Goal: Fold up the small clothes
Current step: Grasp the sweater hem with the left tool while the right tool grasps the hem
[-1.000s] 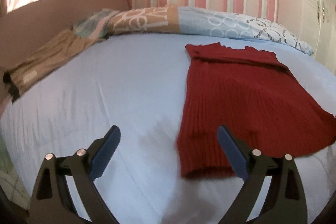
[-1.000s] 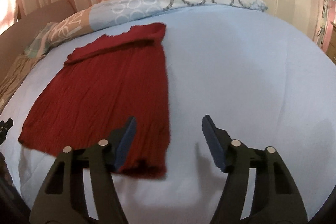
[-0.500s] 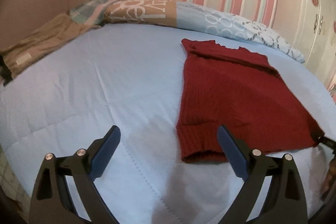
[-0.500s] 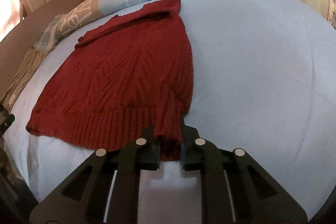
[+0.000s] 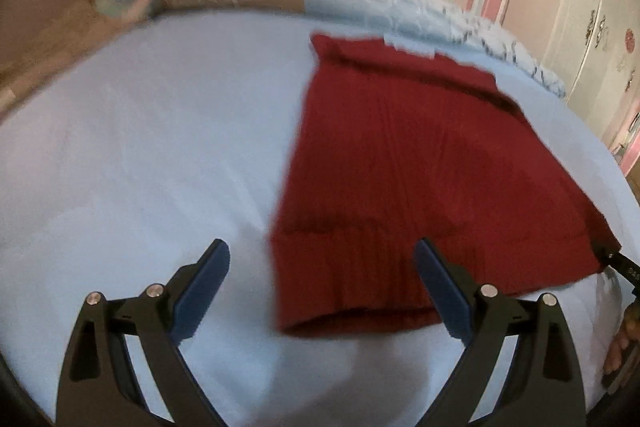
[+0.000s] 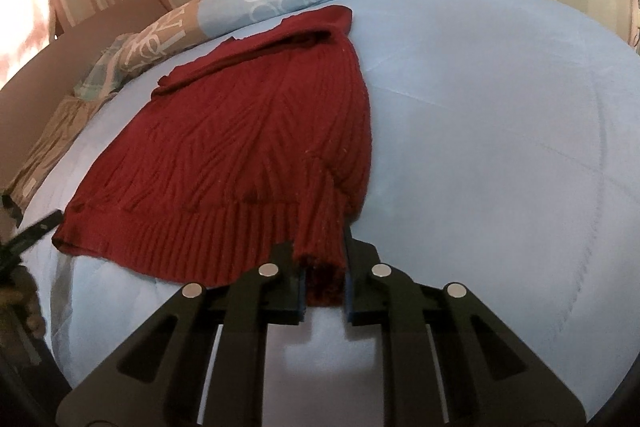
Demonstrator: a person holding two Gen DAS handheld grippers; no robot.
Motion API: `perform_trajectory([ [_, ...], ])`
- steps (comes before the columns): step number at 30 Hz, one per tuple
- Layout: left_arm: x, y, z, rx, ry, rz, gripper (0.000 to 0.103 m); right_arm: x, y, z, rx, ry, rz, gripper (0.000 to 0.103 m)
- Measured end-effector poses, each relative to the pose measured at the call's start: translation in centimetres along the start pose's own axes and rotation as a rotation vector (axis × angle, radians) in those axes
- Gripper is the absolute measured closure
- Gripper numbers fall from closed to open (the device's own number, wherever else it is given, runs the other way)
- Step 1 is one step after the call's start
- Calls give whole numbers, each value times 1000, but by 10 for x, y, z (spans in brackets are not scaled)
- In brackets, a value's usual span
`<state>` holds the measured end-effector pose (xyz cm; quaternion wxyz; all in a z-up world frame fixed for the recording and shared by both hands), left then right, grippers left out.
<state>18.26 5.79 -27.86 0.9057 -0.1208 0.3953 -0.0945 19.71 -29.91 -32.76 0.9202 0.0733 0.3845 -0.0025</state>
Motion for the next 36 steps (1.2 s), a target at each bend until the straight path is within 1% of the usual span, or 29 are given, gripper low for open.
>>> perform_trajectory([
  [1, 11, 2, -5, -6, 26, 23, 16, 0, 0, 0, -3, -1, 0, 89],
  [2, 14, -1, -7, 14, 16, 42, 24, 0, 1, 0, -10, -3, -4, 89],
  [3, 14, -5, -8, 34, 5, 45, 32, 0, 2, -1, -18, -7, -6, 88],
  [5, 14, -16, -9, 69, -3, 52, 57, 0, 1, -1, -14, -6, 1, 88],
  [6, 14, -18, -10, 63, -2, 42, 62, 0, 0, -1, -8, -6, 5, 88],
  [8, 13, -18, -9, 37, -2, 25, 80, 0, -1, -1, -6, -7, 7, 88],
  [9, 13, -18, -7, 30, -3, 22, 84, 0, -1, -1, -7, -9, 5, 88],
  [12, 10, -25, -4, 56, -11, 37, 87, -2, 1, 0, -31, -21, -16, 88],
  [16, -1, -29, 0, 44, -49, 44, 88, -11, -1, 8, -25, -52, -21, 88],
  [18, -5, -31, 4, 38, -63, 37, 88, -14, -2, 10, -20, -58, -14, 90],
  [19, -7, -31, 7, 36, -69, 33, 88, -15, -3, 11, -15, -58, -15, 94],
  [22, -13, -31, 12, 41, -85, 38, 89, -17, -3, 11, -15, -52, -17, 95],
  [27, -19, -30, 8, 28, -81, 33, 89, -25, -2, 11, -9, -48, -18, 96],
  [36, -46, -31, 2, 21, -85, 40, 89, -49, -8, 8, 3, -50, -16, 96],
])
Point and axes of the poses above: each gripper's, at about its wrist camera, not at the fingertips, and x roughly the way its jaws point, y to its left, z to its top, the point moved 8 cm from there along x, roughly the way its jaws point, and after that the axes turned 12 degrees about -z, right-handed, at the moved point
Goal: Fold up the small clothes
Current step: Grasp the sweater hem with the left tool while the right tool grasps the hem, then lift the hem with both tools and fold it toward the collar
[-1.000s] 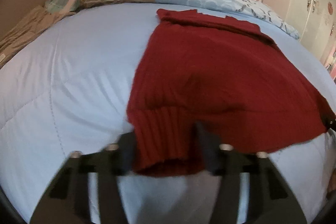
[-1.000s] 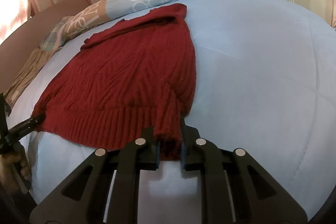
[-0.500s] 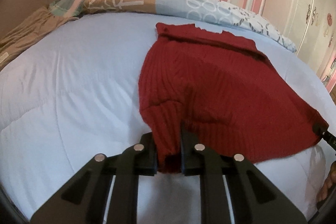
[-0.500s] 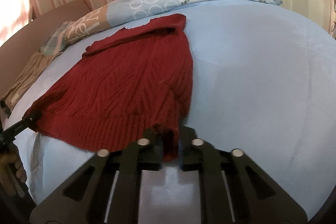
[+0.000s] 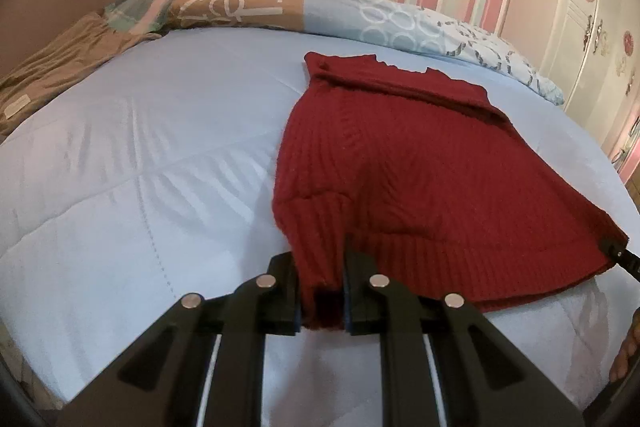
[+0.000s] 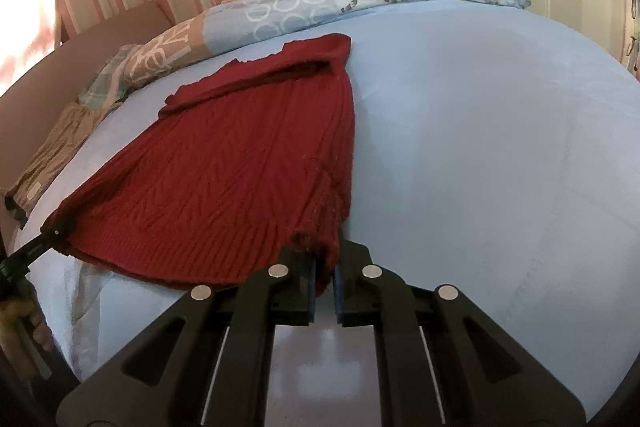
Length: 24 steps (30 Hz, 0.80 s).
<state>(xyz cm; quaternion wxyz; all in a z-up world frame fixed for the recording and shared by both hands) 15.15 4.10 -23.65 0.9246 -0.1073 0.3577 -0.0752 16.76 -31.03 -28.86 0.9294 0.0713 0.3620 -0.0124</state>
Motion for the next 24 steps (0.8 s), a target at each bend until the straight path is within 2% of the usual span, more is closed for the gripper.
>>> perform_trajectory([
  [8, -39, -7, -17, -18, -12, 24, 89, -53, -1, -8, -14, -44, -3, 96],
  [12, -46, -8, -15, -25, -16, 30, 89, -65, 3, -5, -22, -62, -7, 96],
  [18, -46, -14, 5, 19, -52, 46, 89, -64, 7, 7, -28, -87, -17, 96],
  [24, -42, -18, 45, 54, -89, 41, 89, -61, 17, 44, -44, -137, -23, 96],
])
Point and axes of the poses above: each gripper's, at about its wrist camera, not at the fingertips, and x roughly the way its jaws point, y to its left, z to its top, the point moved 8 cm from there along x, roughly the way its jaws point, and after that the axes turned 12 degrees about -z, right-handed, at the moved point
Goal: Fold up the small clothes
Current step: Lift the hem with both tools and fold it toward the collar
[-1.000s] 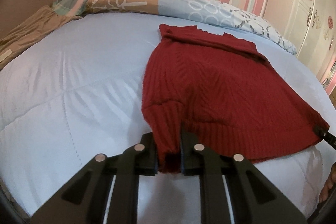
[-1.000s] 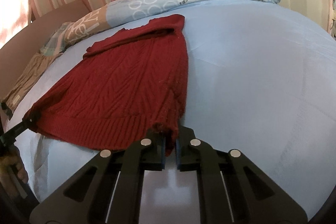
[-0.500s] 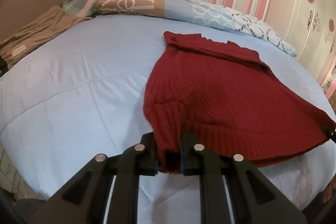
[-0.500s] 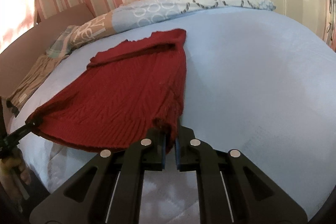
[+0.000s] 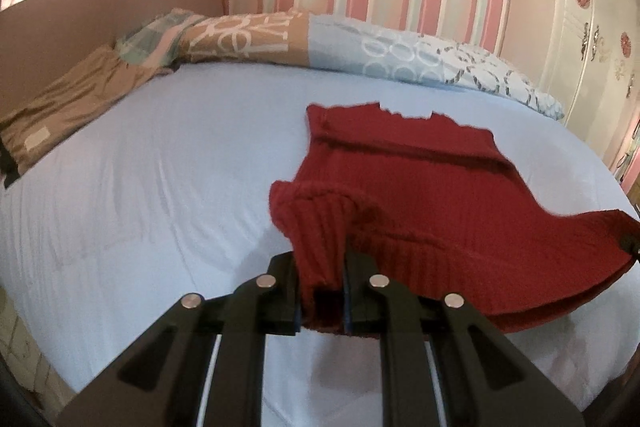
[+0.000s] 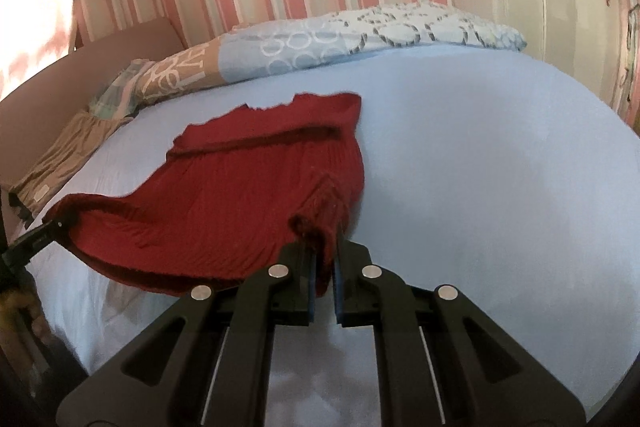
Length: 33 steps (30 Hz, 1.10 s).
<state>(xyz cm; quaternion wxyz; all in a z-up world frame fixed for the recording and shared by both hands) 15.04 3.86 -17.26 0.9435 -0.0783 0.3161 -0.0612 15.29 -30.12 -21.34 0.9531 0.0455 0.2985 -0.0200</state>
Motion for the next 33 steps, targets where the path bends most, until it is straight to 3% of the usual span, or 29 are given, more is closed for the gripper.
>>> perform_trajectory([
  [9, 30, 5, 68, -51, -60, -10, 89, 42, 10, 73, 47, -6, -12, 96],
  [20, 113, 15, 140, -83, -84, 28, 89, 122, 20, 145, 56, -17, -25, 96],
  [28, 210, 18, 189, 21, -25, 104, 89, 223, 28, 187, 64, 63, -67, 96],
  [33, 274, 32, 201, -27, 52, 117, 89, 292, 29, 201, 94, 154, -87, 95],
])
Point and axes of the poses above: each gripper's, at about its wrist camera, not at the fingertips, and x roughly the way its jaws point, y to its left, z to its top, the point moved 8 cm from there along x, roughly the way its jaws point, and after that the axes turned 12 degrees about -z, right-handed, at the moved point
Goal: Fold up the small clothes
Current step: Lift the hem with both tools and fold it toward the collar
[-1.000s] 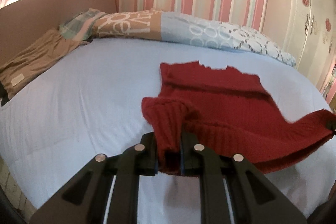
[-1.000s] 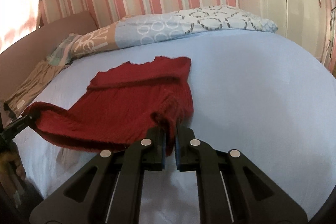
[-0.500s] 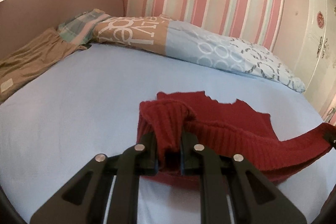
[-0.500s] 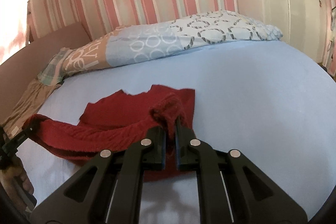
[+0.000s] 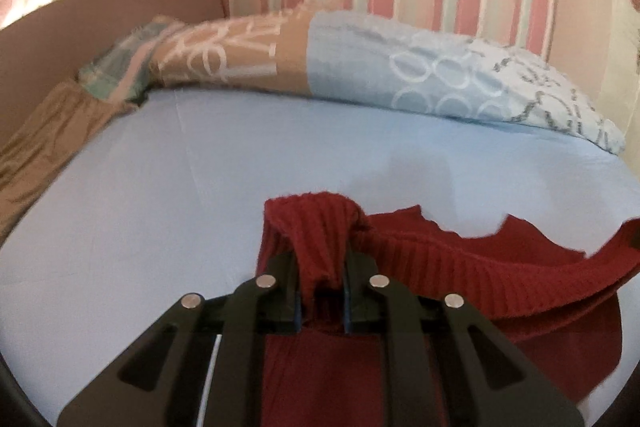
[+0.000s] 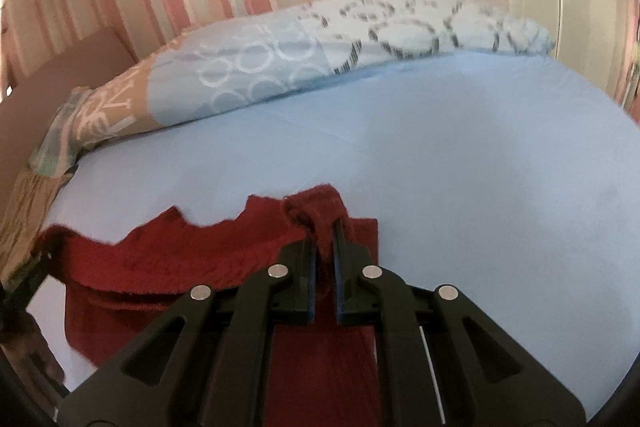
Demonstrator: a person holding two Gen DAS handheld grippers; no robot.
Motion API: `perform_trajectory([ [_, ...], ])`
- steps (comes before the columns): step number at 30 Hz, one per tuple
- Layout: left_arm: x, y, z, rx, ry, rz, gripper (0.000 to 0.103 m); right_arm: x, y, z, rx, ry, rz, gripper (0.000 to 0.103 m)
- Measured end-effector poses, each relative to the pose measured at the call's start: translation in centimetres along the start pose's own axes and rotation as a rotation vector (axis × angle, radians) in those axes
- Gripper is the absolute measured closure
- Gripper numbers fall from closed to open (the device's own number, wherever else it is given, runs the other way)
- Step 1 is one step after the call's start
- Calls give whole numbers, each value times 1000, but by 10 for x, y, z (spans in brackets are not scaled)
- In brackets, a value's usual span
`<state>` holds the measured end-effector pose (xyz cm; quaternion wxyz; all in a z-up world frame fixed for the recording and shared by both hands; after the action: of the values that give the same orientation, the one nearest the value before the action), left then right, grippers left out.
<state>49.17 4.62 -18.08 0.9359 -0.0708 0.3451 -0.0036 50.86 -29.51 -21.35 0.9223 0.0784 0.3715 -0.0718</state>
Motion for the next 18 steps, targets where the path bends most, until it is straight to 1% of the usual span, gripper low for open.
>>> perform_trajectory([
  [1, 16, 2, 1, -6, 30, 7, 89, 20, 2, 4, 8, 35, -7, 95],
  [4, 50, 9, 3, -24, 87, 17, 88, 56, 4, 12, 21, 99, -19, 93],
  [6, 75, 15, 2, -26, 144, 26, 85, 74, 4, 16, 19, 128, -28, 89],
  [7, 83, 17, 2, -34, 161, 25, 82, 84, 5, 17, 9, 140, -41, 86],
  [8, 90, 21, 4, -43, 169, 35, 68, 91, 5, 19, 2, 150, -54, 84],
  [9, 96, 26, 7, -51, 173, 53, 58, 97, 5, 21, -6, 156, -61, 82],
  [10, 102, 32, 11, -61, 174, 71, 45, 104, 4, 22, -15, 163, -75, 81],
  [11, 106, 37, 15, -71, 173, 75, 40, 109, 3, 23, -19, 174, -86, 74],
  [12, 110, 41, 20, -79, 175, 78, 38, 115, 2, 23, -13, 191, -88, 67],
  [13, 115, 45, 24, -76, 191, 86, 33, 118, -2, 26, 7, 197, -88, 51],
  [14, 117, 48, 27, -63, 204, 99, 31, 118, -6, 30, 13, 181, -103, 43],
  [15, 118, 51, 29, -46, 210, 111, 31, 114, -13, 38, 22, 151, -133, 39],
  [16, 117, 55, 33, -20, 208, 133, 31, 109, -16, 44, 39, 127, -135, 33],
  [17, 115, 58, 35, -13, 202, 142, 29, 103, -20, 51, 59, 99, -129, 30],
  [18, 113, 60, 38, -11, 195, 145, 27, 97, -24, 57, 73, 71, -128, 30],
])
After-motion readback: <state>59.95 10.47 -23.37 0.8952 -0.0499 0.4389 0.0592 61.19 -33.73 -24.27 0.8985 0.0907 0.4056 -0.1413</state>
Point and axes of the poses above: each gripper's, at about its wrist camera, not at the fingertips, and x roughly the way its jaws point, y to its left, z to its top, the point moved 8 cm from there along x, roughly the way its jaws point, and after that the axes turned 12 degrees about -z, right-handed, at the moved point
